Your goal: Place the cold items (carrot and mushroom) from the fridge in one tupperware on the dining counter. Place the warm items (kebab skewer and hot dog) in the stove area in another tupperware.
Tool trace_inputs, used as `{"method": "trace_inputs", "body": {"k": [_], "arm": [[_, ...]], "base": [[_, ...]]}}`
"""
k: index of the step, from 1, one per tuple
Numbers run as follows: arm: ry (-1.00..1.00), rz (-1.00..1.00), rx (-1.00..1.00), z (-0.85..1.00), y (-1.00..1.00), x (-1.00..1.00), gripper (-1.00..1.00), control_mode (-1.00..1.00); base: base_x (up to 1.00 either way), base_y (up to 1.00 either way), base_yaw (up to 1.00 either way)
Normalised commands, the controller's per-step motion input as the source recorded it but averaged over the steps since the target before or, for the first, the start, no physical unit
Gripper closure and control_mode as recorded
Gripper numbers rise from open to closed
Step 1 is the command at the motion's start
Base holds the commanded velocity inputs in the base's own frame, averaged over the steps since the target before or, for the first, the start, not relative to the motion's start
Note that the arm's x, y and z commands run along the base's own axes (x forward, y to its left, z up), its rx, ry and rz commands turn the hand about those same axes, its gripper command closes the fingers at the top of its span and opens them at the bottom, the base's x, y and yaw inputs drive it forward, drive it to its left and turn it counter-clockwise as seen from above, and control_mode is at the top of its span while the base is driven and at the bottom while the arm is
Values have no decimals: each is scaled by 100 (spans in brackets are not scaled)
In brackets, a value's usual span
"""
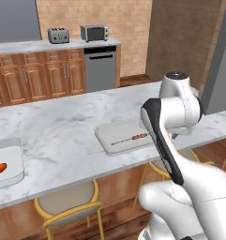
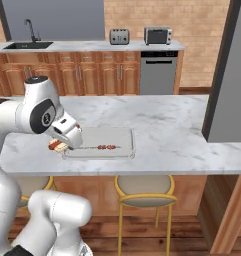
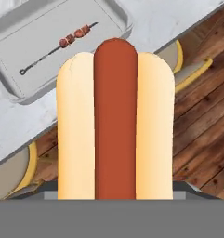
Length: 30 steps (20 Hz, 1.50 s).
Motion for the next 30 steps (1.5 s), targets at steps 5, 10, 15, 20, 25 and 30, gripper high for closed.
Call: {"method": "trace_inputs", "body": {"k": [5,10,15,20,25,30], "arm": [[4,-56,24,-4,1,53,100,-100],[2,-39,18,-56,13,72,100,-100],[-1,-21,3,-41,36,84,100,-100],[-1,-6,0,-15,6,66,100,-100],[-3,-7,-4,-38,0,62,100,-100],[0,-11,-5,-39,2,75,100,-100]], "base": [[0,0,0],[0,0,0],[0,0,0],[0,0,0],[0,0,0],[0,0,0]]}}
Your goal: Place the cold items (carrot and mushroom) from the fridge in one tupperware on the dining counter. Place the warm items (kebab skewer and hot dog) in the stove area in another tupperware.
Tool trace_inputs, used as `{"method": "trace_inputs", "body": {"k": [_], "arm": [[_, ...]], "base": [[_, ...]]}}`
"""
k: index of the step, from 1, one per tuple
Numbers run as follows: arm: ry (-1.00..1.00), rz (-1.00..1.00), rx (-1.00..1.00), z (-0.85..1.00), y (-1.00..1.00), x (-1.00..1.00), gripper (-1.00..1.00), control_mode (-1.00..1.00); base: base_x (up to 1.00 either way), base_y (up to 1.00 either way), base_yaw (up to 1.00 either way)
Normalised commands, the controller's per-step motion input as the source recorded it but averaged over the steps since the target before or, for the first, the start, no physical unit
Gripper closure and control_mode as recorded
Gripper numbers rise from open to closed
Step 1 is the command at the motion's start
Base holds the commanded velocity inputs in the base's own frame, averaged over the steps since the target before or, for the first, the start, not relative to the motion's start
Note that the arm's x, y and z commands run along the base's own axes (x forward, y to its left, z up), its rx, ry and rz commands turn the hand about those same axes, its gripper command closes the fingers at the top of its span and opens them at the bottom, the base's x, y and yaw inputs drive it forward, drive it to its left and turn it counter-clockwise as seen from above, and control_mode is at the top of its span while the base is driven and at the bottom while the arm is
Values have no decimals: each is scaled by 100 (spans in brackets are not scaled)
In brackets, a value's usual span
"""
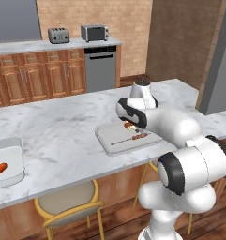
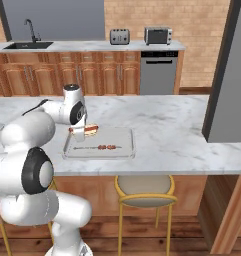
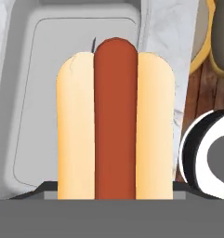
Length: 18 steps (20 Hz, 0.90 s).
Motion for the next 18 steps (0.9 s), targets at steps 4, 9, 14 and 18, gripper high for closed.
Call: {"method": "trace_inputs", "body": {"k": [4,9,14,18], "arm": [[1,-6,-2,-27,4,71,100,-100],[9,-6,0,-26,2,34,100,-100],[6,-4,0,-47,0,10,100,-100],[4,-2,0,-42,0,6,100,-100]], "base": [[0,0,0],[0,0,0],[0,0,0],[0,0,0]]}}
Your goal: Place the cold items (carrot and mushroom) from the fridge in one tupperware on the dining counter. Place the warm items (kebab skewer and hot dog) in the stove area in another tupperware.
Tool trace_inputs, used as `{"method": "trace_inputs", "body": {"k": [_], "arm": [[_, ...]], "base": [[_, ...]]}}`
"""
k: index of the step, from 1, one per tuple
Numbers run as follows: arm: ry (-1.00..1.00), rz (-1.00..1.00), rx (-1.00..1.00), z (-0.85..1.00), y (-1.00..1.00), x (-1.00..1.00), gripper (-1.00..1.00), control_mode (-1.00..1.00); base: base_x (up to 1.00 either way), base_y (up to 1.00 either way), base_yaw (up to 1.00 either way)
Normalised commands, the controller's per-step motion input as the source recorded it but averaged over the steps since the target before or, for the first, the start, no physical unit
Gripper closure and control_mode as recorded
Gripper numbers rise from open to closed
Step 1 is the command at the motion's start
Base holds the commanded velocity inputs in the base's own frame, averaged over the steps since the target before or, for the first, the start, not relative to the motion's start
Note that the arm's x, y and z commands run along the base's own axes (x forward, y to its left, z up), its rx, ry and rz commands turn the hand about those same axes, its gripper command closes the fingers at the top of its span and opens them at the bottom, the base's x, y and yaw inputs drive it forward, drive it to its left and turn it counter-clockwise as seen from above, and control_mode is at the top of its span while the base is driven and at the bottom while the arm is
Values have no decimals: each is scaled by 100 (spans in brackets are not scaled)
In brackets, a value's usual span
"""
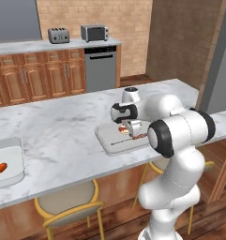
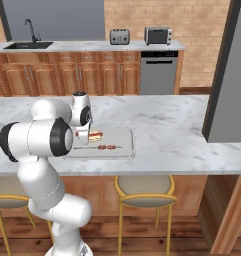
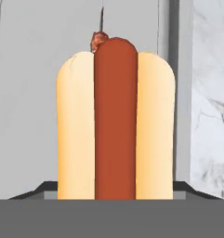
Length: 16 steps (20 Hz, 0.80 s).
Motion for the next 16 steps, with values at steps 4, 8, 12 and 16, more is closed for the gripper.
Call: {"method": "trace_inputs", "body": {"k": [4,8,12,16], "arm": [[2,-1,0,-25,0,0,100,-100],[2,0,0,-25,0,0,100,-100],[8,0,1,-16,0,7,100,-100],[8,0,3,-21,0,0,100,-100]], "base": [[0,0,0],[0,0,0],[0,0,0],[0,0,0]]}}
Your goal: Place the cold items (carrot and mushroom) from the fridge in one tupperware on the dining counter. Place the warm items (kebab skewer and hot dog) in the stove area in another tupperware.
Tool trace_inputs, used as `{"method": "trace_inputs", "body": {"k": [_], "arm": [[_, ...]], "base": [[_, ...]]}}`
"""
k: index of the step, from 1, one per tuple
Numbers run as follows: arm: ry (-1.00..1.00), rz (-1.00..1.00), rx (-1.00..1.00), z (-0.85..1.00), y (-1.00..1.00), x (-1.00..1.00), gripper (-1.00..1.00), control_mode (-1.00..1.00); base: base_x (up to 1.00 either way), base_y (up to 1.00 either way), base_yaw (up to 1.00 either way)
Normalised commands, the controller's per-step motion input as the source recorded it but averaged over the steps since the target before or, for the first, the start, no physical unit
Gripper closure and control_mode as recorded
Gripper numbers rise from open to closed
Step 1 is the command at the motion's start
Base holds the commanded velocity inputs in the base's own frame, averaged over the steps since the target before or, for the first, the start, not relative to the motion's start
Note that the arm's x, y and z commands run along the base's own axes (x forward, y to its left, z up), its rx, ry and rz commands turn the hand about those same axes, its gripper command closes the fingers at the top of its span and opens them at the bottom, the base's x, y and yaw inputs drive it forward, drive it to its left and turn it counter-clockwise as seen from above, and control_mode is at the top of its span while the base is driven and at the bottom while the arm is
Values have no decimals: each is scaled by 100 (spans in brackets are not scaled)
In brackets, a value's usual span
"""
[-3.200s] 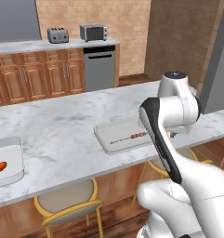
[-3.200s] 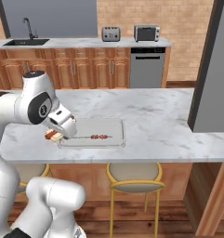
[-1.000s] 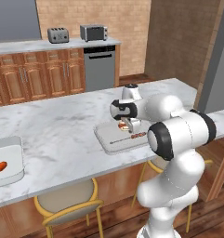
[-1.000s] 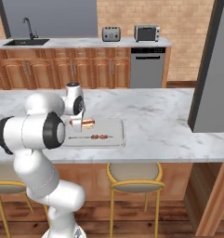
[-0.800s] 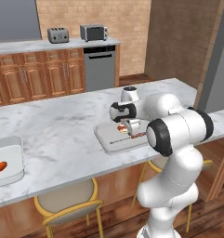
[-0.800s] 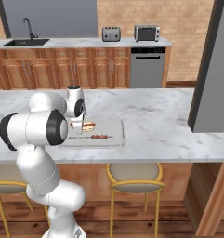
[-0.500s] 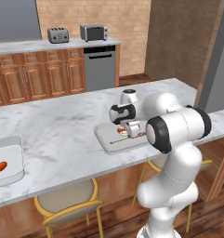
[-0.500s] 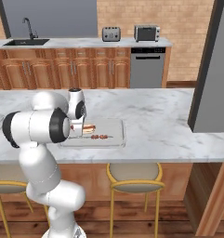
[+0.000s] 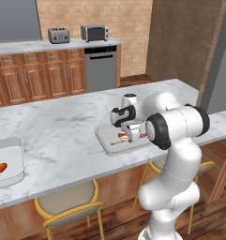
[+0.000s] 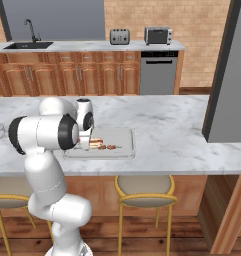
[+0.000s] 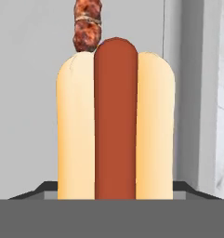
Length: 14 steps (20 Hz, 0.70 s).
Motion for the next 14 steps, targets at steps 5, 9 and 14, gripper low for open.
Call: {"method": "trace_inputs", "body": {"k": [5,9,14], "arm": [[8,0,5,-19,0,0,-100,-100],[2,0,4,-9,0,0,-100,-100],[0,0,1,-1,0,0,-100,-100]], "base": [[0,0,0],[0,0,0],[0,0,0]]}}
